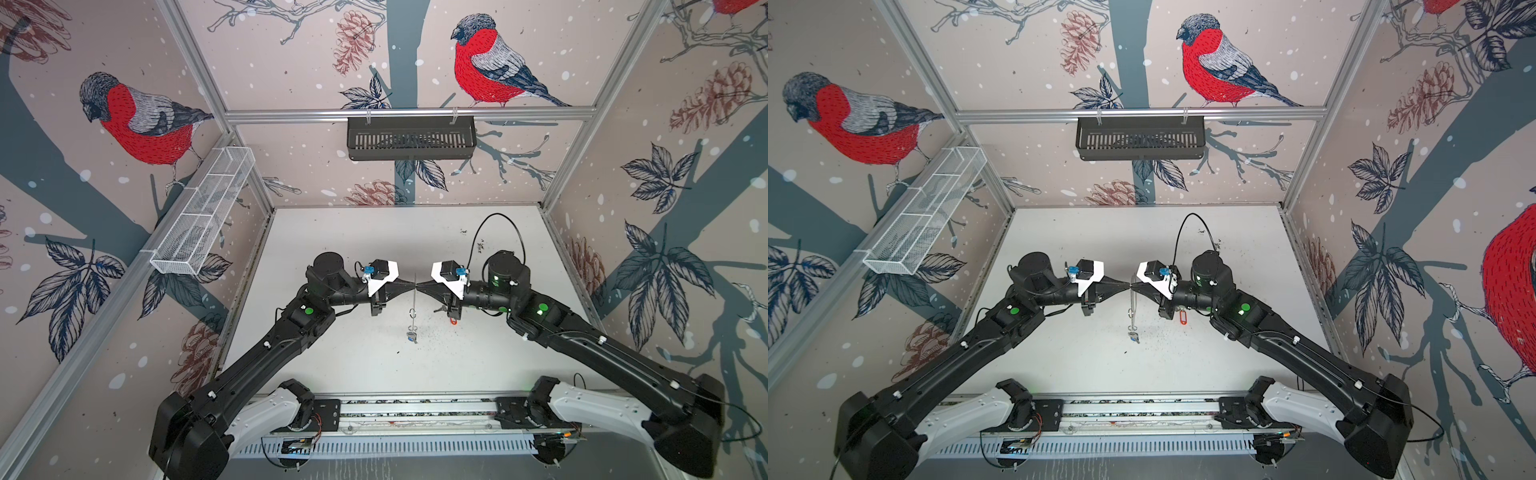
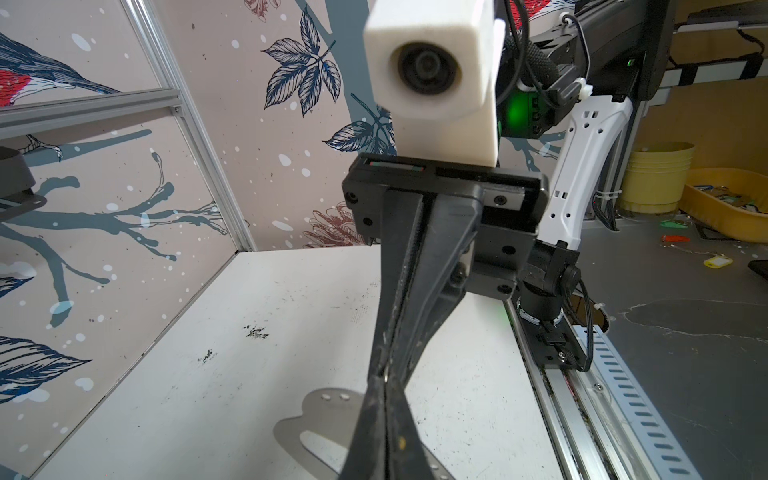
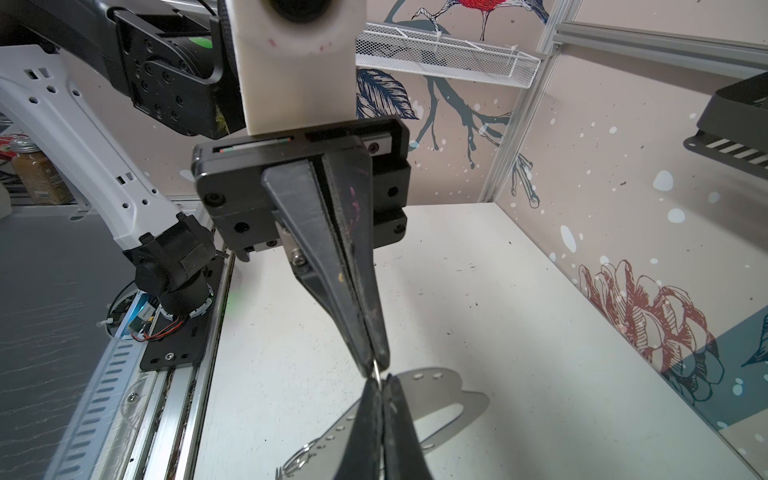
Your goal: Put the keys on the keyring
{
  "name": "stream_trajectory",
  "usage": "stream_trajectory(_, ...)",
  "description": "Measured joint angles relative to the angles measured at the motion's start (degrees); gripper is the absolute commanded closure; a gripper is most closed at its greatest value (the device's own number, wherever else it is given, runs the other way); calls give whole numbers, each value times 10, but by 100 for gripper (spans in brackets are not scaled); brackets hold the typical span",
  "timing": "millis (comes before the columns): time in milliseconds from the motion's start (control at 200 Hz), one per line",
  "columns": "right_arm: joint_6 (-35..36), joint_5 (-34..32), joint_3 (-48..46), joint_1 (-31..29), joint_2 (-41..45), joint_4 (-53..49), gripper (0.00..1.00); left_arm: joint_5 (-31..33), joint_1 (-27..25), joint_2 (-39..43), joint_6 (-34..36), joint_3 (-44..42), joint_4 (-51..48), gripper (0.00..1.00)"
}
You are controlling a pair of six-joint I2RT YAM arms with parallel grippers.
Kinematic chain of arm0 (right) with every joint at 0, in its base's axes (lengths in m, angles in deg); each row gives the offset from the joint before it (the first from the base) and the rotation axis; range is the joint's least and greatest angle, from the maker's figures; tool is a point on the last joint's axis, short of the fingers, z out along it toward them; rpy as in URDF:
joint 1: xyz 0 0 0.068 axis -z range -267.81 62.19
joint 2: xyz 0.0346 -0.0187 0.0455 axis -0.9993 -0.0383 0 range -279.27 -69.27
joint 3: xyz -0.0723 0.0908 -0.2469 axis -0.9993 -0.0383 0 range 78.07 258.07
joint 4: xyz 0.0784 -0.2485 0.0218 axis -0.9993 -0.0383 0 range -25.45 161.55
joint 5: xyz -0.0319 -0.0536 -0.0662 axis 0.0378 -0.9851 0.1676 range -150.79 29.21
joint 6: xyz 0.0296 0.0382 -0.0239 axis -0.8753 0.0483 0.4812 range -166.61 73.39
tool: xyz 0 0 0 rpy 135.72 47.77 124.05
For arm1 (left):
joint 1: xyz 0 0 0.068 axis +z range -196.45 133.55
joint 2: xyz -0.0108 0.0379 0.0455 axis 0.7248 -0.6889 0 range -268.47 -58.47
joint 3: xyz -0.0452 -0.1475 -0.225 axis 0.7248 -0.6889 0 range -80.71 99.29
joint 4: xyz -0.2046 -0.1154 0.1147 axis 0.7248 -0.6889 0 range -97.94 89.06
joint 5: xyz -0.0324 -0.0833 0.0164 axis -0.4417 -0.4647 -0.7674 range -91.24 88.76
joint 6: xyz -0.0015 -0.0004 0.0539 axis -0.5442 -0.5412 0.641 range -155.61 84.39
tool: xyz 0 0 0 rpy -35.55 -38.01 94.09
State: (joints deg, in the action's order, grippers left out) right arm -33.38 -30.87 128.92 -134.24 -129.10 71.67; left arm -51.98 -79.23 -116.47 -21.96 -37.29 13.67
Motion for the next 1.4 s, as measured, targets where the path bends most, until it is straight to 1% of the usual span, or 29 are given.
stream_trajectory(235,0,13,-3,-2,2,13,100,21,-2,34,-23,-35,43,100)
stream_trajectory(750,0,15,-7,0,4,34,100,37,-2,45,-30,-40,57,100)
stream_trajectory(941,-12,13,-10,7,7,38,100,50,-3,42,-34,-40,61,100)
stream_trajectory(1116,-17,6,-19,16,19,45,100,73,-4,42,-46,-46,70,100)
stream_trajectory(1211,-26,-24,-22,27,28,35,100,117,1,47,-54,-52,82,100)
stream_trajectory(1401,-27,-26,-22,29,28,29,100,123,0,45,-59,-55,94,100)
